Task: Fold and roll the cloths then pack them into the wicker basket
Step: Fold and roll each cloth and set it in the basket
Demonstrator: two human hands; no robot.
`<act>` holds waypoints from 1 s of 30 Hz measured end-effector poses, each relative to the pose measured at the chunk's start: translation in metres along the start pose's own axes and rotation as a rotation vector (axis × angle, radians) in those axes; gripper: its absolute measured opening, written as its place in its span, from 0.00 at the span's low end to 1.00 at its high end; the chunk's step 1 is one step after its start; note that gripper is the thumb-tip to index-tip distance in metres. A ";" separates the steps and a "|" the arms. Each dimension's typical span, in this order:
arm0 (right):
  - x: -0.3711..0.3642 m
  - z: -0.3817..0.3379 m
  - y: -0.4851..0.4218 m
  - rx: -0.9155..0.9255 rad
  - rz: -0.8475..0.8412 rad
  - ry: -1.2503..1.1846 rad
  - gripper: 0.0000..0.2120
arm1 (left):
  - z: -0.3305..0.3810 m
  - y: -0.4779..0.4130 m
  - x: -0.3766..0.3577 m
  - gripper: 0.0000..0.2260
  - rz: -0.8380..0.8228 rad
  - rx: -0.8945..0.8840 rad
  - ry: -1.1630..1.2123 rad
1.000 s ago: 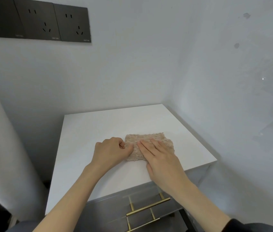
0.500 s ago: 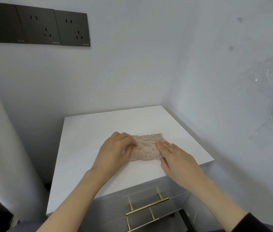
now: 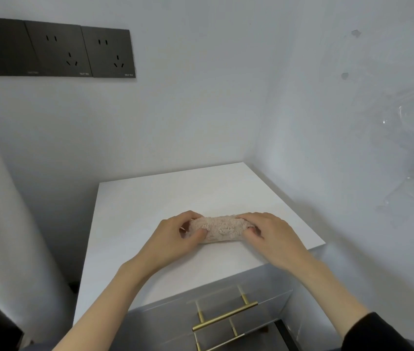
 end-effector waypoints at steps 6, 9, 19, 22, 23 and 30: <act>-0.005 0.007 -0.017 -0.086 -0.075 -0.207 0.15 | 0.000 -0.010 -0.009 0.18 0.072 0.170 -0.032; -0.010 0.008 -0.027 -0.088 -0.095 -0.091 0.12 | 0.004 -0.017 -0.012 0.18 0.140 0.187 -0.226; -0.004 0.001 -0.043 -0.170 -0.275 -0.006 0.07 | -0.010 -0.037 0.001 0.23 -0.149 0.379 -0.335; -0.005 0.000 -0.046 -0.176 -0.277 0.066 0.12 | -0.009 -0.037 -0.001 0.21 -0.164 0.354 -0.368; -0.004 -0.001 -0.047 -0.166 -0.270 0.086 0.12 | -0.008 -0.036 -0.001 0.20 -0.160 0.339 -0.367; -0.001 -0.008 -0.039 -0.121 -0.226 0.158 0.08 | 0.000 -0.024 0.000 0.16 -0.128 0.243 -0.263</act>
Point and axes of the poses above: each hand's wrist, its own y-axis away from the middle knuckle, its own x-axis out of the back of the hand, z = x × y, the point moved 2 cm from there along -y, towards the middle knuckle, and after that the axes turned 3 degrees about y, right-handed, at the moved point
